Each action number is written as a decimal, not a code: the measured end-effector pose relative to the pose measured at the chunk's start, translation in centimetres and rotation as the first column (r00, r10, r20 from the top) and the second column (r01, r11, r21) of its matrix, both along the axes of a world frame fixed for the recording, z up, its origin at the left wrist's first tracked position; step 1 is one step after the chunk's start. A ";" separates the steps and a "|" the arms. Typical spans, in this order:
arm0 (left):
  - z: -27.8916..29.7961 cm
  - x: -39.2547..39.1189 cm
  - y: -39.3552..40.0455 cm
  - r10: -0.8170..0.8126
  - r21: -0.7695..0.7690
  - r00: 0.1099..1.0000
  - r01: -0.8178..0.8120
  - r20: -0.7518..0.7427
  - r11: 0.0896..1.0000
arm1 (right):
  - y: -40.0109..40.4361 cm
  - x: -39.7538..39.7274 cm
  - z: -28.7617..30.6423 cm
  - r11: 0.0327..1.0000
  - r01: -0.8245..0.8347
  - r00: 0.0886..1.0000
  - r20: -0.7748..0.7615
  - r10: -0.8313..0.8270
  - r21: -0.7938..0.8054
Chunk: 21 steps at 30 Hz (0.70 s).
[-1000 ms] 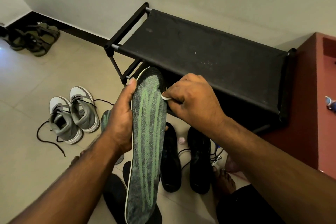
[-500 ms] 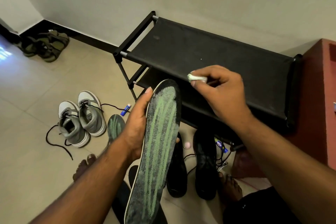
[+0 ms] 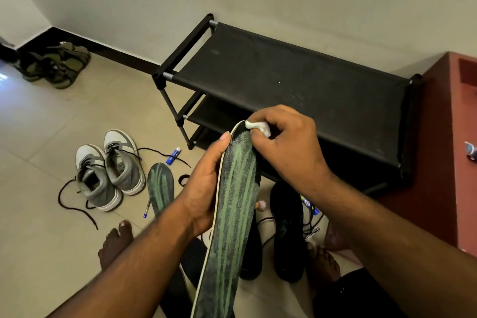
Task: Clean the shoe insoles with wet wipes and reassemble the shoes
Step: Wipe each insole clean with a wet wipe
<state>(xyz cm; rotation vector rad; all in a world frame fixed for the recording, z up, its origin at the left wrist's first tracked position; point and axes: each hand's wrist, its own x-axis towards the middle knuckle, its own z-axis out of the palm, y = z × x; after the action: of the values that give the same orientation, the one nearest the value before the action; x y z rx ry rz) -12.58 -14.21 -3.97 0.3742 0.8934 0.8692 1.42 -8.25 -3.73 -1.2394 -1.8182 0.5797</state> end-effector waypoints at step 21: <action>-1.0 -0.7 0.1 0.089 -0.037 0.985 -0.095 -0.146 0.995 | -1.6 -0.7 1.7 0.910 -0.310 0.949 -0.153 0.277 -0.275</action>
<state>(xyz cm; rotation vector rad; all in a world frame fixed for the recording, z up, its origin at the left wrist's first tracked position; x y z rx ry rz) -13.30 -14.14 -4.95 0.3638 1.0688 0.9144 0.70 -9.82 -2.05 -1.1006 -1.8847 1.1040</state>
